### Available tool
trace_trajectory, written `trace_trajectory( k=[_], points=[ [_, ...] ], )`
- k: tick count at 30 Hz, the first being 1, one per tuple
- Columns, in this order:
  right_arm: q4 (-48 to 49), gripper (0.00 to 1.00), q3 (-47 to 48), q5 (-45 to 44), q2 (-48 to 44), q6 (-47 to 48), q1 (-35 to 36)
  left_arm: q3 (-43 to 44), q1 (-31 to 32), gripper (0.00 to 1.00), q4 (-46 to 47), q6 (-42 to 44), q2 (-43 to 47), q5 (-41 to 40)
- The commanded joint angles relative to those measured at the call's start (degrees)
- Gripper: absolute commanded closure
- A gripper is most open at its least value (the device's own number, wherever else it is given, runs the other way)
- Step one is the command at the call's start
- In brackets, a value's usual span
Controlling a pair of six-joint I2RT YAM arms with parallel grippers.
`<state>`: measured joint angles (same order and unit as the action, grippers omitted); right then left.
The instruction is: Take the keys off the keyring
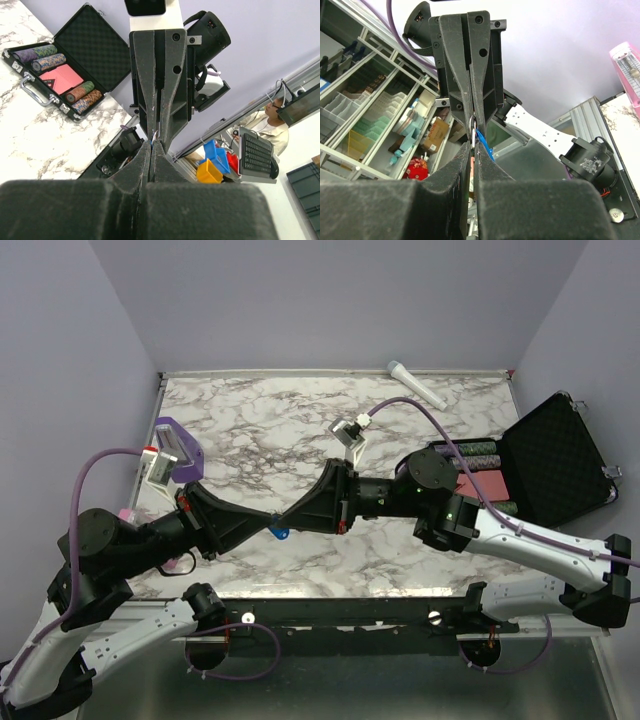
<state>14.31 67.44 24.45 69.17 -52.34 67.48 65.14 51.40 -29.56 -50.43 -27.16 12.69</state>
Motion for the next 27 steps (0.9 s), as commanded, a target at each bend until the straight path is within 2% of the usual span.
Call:
trace_trajectory(
  k=[1, 20, 22, 25, 27],
  points=[
    [1.3, 0.85, 1.3, 0.8, 1.1, -0.1, 0.2, -0.3, 0.0, 1.00, 0.4, -0.2, 0.5, -2.1],
    [-1.6, 0.85, 3.7, 0.3, 1.8, 1.6, 0.1, -0.2, 0.0, 1.00, -0.7, 0.7, -0.6, 0.8],
    [-2.0, 0.88, 3.8, 0.3, 1.7, 1.9, 0.2, 0.2, 0.0, 1.00, -1.5, 0.9, -1.1, 0.9],
    [-2.7, 0.97, 3.7, 0.3, 1.6, 2.1, 0.2, 0.9, 0.0, 1.00, -3.2, 1.5, -1.8, 1.5],
    [-3.1, 0.99, 3.3, 0.3, 1.6, 2.2, 0.1, 1.2, 0.0, 1.00, -3.7, 2.0, -2.2, 2.2]
  ],
)
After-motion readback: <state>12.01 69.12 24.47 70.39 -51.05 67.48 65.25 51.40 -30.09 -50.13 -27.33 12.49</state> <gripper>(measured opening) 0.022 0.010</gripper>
